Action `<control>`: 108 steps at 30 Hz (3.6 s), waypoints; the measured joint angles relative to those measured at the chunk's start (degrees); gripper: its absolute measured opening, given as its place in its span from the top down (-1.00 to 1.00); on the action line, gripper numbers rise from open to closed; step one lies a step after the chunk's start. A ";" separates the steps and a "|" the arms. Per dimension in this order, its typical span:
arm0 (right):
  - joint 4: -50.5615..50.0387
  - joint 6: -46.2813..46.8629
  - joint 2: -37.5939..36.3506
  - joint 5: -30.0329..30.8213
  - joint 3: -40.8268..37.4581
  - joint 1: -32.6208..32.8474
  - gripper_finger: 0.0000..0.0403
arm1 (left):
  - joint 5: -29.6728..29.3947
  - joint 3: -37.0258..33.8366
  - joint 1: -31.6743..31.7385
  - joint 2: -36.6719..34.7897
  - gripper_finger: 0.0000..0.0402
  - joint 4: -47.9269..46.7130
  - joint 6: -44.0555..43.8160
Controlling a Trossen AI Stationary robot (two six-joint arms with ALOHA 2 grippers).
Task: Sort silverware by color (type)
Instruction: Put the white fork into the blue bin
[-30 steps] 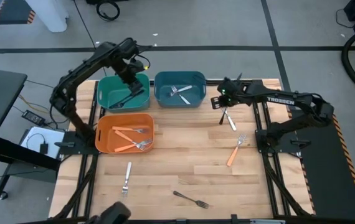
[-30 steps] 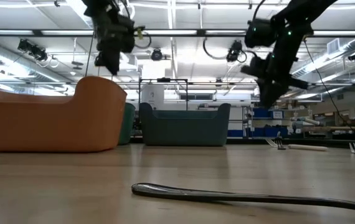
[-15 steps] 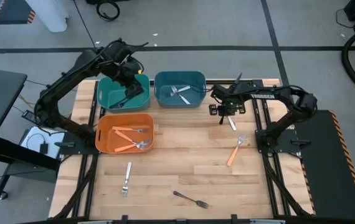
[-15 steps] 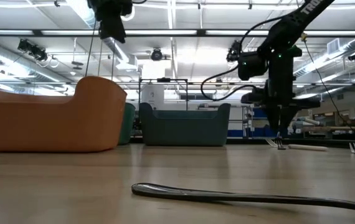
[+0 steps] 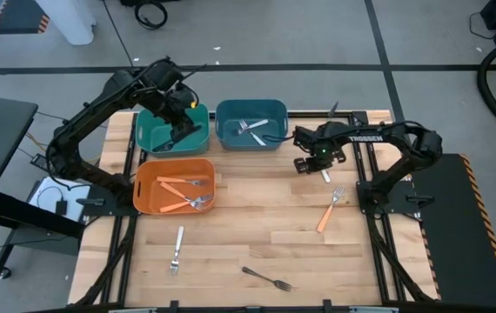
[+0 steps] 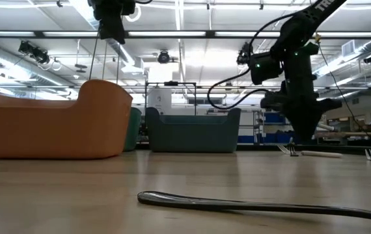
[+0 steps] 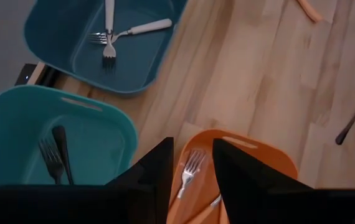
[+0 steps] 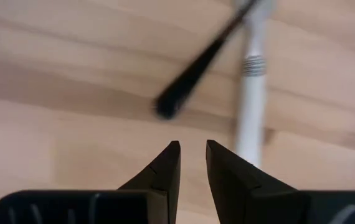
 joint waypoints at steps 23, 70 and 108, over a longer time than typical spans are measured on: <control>1.68 -16.08 9.58 6.33 0.20 -5.95 0.58 | 0.00 0.00 0.09 0.02 0.40 1.65 -0.17; -12.09 -24.24 -9.01 0.06 -0.11 -6.11 0.96 | -0.16 0.00 0.13 0.07 0.40 6.51 1.66; 31.68 8.66 -11.85 4.13 -7.85 -16.55 0.98 | -0.18 0.00 0.13 0.08 0.40 7.63 2.31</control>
